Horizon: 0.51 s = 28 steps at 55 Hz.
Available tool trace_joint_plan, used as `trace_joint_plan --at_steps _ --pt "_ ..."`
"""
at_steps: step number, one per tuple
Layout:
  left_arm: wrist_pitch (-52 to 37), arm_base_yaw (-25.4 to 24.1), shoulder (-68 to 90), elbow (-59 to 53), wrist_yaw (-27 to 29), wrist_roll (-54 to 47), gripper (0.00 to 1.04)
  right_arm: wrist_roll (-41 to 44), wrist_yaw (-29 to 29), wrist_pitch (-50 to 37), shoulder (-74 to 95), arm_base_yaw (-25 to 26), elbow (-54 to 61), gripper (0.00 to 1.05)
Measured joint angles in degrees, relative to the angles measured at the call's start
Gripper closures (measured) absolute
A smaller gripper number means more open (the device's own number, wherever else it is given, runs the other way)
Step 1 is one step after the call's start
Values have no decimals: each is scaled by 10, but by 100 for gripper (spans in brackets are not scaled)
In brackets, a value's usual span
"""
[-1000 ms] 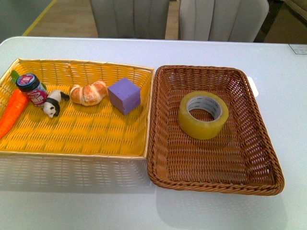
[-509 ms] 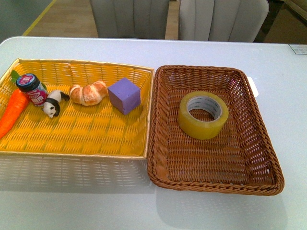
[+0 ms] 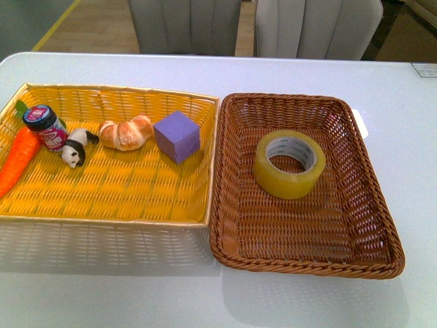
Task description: Move tape to another basket
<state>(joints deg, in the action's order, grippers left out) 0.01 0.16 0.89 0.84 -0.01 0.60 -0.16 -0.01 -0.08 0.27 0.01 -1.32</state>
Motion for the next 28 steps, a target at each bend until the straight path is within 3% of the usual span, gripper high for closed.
trace_joint_plan --at_steps 4,12,16,28 --pt "0 0 0 0 0 0 59 0 0 0 0 0 0 9" --pt "0 0 0 0 0 0 20 0 0 0 0 0 0 9" --pt "0 0 0 0 0 0 8 0 0 0 0 0 0 9" --pt "0 0 0 0 0 -1 9 0 0 0 0 0 0 9"
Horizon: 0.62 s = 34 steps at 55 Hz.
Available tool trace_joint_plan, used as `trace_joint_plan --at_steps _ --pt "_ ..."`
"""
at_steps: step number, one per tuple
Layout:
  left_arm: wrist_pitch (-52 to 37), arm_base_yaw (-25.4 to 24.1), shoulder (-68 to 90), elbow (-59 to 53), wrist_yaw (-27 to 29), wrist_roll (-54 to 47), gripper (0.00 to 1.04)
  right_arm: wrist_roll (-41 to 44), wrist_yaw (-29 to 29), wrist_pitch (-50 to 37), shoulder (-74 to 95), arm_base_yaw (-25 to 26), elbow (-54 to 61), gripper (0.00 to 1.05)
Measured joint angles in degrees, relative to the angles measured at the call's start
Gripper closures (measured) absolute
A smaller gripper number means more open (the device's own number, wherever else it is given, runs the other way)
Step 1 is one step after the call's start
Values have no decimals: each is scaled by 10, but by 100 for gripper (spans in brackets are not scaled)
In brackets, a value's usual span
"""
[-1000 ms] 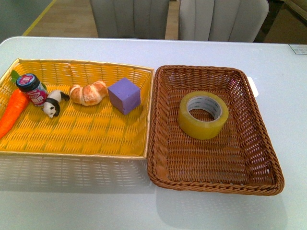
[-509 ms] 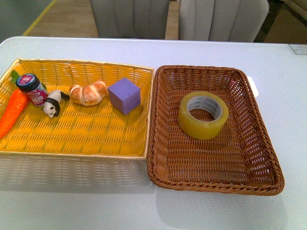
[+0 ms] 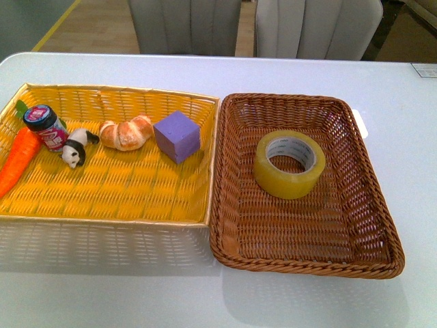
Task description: Move tape to another basket
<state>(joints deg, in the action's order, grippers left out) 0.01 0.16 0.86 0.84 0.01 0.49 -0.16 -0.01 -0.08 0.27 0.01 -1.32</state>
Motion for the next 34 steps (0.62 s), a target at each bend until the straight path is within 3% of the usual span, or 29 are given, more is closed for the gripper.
trace_joint_plan --at_steps 34 --pt "0 0 0 0 0 0 9 0 0 0 0 0 0 9"
